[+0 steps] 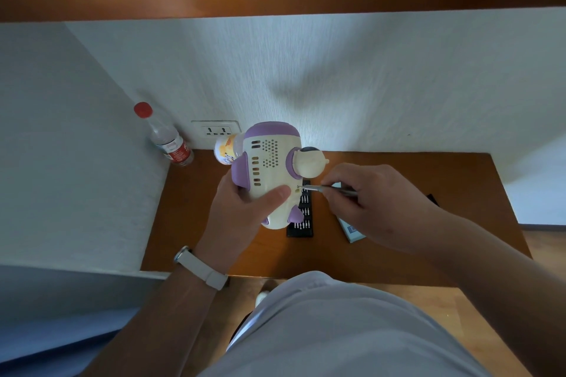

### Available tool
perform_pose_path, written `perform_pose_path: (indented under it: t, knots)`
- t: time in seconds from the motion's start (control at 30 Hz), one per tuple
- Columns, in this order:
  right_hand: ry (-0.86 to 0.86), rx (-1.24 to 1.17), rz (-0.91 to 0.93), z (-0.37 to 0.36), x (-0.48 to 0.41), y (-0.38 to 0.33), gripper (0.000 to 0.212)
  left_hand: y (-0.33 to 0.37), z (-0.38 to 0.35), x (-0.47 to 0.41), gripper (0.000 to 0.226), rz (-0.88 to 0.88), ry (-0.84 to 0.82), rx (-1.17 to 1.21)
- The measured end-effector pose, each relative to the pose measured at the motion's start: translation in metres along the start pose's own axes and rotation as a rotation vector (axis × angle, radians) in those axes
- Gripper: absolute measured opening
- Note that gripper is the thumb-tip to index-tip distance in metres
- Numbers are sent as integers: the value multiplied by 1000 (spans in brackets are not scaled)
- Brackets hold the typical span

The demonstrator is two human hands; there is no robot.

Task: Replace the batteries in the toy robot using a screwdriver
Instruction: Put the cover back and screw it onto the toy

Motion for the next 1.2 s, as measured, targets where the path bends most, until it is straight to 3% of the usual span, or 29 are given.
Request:
perform_pose_path:
  t: [0.23,0.47,0.93,1.2]
  knots:
    - [4,12,-22,-2,-6,5,14,-9,0,-3,52,21,1,21]
    - [-25,35,-37,-3,-11,6,12,-12,0,-7,43,30,-9,23]
    - [-3,20,-6,-1,-20,5,9,-15,-1,-13,52,53,7,37]
    - [-37,58,-33,-3,-22,8,6,-11,-3,-15,45,36,5,39]
Point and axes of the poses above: each hand's wrist, its own x-axis away from the middle knuckle, its own z-axis out of the back of the hand, y = z × x, the point moved 10 cm from there along -x, towards the middle knuckle, and after that the axes turned 1 degree about -x, right-handed, at the moved point
